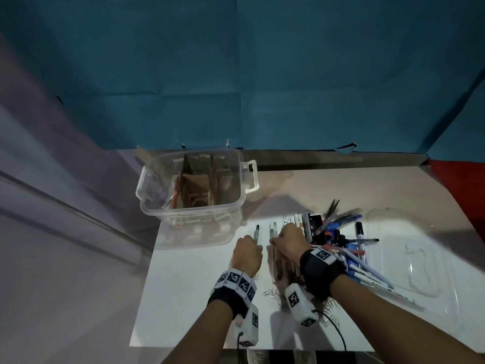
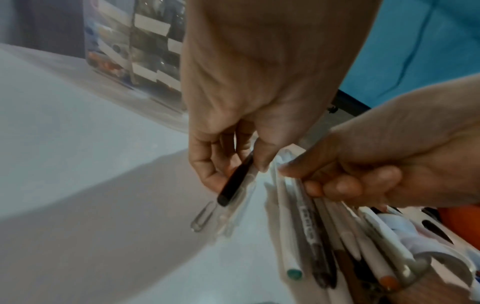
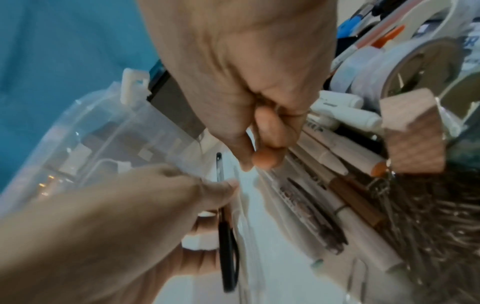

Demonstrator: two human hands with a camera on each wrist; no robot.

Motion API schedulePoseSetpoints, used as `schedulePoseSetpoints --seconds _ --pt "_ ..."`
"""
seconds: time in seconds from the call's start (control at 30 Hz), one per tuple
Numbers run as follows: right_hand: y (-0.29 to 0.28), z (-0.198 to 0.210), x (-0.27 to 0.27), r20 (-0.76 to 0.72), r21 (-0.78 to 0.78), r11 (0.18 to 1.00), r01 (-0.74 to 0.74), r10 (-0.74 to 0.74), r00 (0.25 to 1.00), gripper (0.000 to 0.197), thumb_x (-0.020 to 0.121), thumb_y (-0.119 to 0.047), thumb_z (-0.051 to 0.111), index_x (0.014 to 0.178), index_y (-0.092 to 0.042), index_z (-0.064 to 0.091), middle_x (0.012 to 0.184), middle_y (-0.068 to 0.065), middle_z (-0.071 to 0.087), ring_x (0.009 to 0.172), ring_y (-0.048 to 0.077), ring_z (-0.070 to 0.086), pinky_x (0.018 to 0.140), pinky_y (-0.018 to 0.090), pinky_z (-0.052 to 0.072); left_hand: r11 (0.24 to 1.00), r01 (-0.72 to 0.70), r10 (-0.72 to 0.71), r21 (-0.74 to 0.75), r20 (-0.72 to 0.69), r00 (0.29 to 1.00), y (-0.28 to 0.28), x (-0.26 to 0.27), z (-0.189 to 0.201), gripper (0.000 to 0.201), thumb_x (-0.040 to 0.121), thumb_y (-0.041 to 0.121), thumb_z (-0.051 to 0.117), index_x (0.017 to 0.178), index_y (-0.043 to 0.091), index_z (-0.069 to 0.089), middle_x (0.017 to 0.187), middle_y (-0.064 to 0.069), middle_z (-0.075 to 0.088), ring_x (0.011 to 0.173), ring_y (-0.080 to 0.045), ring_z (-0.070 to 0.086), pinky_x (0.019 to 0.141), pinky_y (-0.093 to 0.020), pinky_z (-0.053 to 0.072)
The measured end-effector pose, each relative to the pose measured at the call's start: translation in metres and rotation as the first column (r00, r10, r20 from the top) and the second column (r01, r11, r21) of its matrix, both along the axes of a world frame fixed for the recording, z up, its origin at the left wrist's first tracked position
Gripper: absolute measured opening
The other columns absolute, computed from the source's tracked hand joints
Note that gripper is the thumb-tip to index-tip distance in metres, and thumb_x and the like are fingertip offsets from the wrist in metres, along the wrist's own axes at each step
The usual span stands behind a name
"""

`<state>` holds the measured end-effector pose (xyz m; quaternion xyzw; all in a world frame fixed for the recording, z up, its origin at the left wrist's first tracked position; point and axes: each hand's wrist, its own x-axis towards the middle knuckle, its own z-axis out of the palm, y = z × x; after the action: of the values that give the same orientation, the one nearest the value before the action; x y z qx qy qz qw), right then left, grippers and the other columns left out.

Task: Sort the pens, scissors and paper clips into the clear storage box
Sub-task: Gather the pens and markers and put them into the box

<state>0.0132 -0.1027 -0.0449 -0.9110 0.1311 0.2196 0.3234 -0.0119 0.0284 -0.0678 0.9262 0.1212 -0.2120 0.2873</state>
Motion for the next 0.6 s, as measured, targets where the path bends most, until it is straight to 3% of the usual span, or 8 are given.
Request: schedulePoseSetpoints --seconds 0.07,0.13,0.23,0.33,0.5,0.6 --pt "-0.002 0.007 0.002 0.037 -0.008 1.000 -0.028 0.029 0.999 0.018 0.093 -0.023 0.059 0.083 -0.009 0.054 0.081 0.008 0.058 0.078 0.025 0.058 0.056 0.027 0.037 0.999 -0.045 0.045 -0.015 -0.007 0.999 0.008 0.001 0.000 0.033 0.102 0.025 0.050 0.123 -0.001 0.052 0.126 -0.021 0.059 0.116 -0.038 0.059 0.095 -0.043 0.048" --pt "-0.002 0.012 0.002 0.050 -0.036 0.998 -0.057 0.058 0.997 0.014 0.098 -0.021 0.049 0.090 -0.009 0.049 0.092 0.008 0.057 0.086 0.027 0.059 0.065 0.030 0.040 0.996 -0.078 0.078 -0.034 -0.008 0.997 0.013 0.002 0.000 0.032 0.102 0.023 0.050 0.123 -0.001 0.050 0.125 -0.022 0.060 0.115 -0.041 0.060 0.096 -0.046 0.050" --pt "0.008 0.010 -0.002 0.035 -0.089 0.991 -0.099 0.102 0.994 0.009 0.100 -0.015 0.047 0.094 -0.009 0.049 0.109 0.015 0.062 0.098 0.031 0.062 0.072 0.033 0.046 0.996 -0.074 0.074 -0.048 -0.017 0.997 0.016 0.001 -0.002 0.030 0.101 0.021 0.049 0.121 0.000 0.050 0.123 -0.023 0.061 0.112 -0.041 0.061 0.093 -0.046 0.051" --pt "0.020 0.003 -0.017 -0.026 -0.156 0.973 -0.168 0.166 0.986 0.013 0.100 -0.015 0.050 0.109 -0.006 0.052 0.118 0.015 0.057 0.107 0.032 0.059 0.077 0.033 0.044 0.991 -0.095 0.093 -0.093 -0.022 0.995 0.015 -0.004 -0.004 0.028 0.099 0.023 0.049 0.117 0.003 0.050 0.118 -0.020 0.064 0.105 -0.040 0.064 0.091 -0.048 0.054" --pt "0.030 0.002 -0.026 -0.066 -0.159 0.963 -0.220 0.212 0.975 0.019 0.098 -0.011 0.051 0.114 -0.003 0.051 0.119 0.016 0.054 0.107 0.031 0.058 0.075 0.032 0.042 0.995 -0.046 0.038 -0.094 -0.079 0.996 0.017 -0.007 0.006 0.031 0.093 0.020 0.058 0.117 0.000 0.052 0.118 -0.018 0.061 0.108 -0.036 0.062 0.086 -0.040 0.051" --pt "0.018 0.015 -0.015 -0.075 -0.083 0.983 -0.161 0.155 0.985 0.008 0.094 -0.012 0.055 0.100 -0.008 0.050 0.108 0.014 0.059 0.092 0.026 0.060 0.070 0.033 0.047 0.986 0.008 -0.026 -0.164 -0.107 0.994 0.023 -0.006 0.028 0.024 0.088 0.012 0.060 0.109 -0.001 0.059 0.107 -0.018 0.068 0.098 -0.032 0.069 0.076 -0.038 0.055"
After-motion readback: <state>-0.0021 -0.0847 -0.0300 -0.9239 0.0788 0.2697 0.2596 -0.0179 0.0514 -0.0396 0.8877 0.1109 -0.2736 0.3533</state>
